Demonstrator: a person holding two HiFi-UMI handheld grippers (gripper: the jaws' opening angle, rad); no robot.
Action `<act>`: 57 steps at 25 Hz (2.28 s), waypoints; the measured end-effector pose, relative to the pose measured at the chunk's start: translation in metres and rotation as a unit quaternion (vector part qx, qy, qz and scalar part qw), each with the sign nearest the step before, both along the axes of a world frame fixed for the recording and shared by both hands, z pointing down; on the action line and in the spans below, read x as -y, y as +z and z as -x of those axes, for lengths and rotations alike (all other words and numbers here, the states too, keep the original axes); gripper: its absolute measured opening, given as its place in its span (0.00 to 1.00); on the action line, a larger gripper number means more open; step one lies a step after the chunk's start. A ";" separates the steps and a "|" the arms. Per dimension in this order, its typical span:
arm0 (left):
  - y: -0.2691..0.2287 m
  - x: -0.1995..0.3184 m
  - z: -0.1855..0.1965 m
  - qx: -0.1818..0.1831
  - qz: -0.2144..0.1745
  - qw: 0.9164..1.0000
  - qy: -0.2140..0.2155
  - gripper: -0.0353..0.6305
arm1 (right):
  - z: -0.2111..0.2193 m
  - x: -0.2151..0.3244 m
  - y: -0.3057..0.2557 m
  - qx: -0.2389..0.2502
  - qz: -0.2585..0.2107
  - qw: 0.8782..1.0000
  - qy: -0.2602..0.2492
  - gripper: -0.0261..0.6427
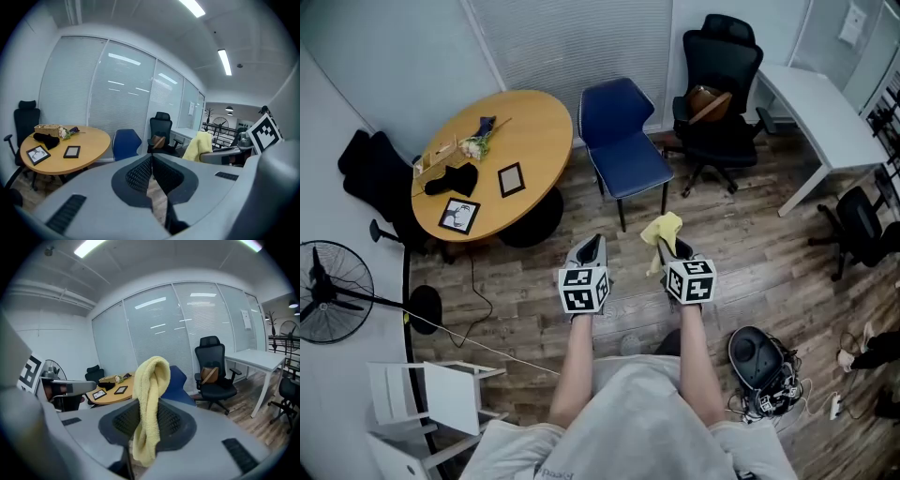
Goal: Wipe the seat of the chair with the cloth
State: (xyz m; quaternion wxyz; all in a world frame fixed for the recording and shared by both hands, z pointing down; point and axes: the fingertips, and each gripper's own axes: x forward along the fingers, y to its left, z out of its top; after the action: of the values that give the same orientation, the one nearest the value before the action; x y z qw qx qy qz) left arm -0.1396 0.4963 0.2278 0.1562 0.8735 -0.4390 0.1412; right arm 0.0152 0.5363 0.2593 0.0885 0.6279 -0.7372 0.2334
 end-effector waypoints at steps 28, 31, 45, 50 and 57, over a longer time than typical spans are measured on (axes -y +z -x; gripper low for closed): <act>-0.001 0.218 -0.004 0.022 0.010 0.999 -0.034 0.10 | -0.064 0.223 0.001 0.081 -0.026 0.996 0.029 0.19; -0.001 0.255 -0.017 0.024 0.012 0.999 -0.029 0.10 | -0.083 0.260 0.001 0.086 -0.026 0.995 0.038 0.19; 0.054 0.352 -0.028 0.026 0.073 0.996 -0.054 0.10 | -0.131 0.361 0.060 0.102 0.033 0.992 0.065 0.19; 0.073 0.399 -0.030 0.014 0.087 0.995 -0.050 0.10 | -0.127 0.395 0.080 0.091 0.053 0.992 0.070 0.19; 0.098 0.488 -0.058 0.005 0.115 0.993 -0.012 0.10 | -0.141 0.461 0.104 0.070 0.091 0.989 0.094 0.19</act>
State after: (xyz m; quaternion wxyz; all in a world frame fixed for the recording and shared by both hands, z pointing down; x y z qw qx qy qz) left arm -0.0819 0.0087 0.3255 0.2552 0.8434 -0.4314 0.1936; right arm 0.1561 0.0749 0.3638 0.0704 0.6659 -0.6550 0.3501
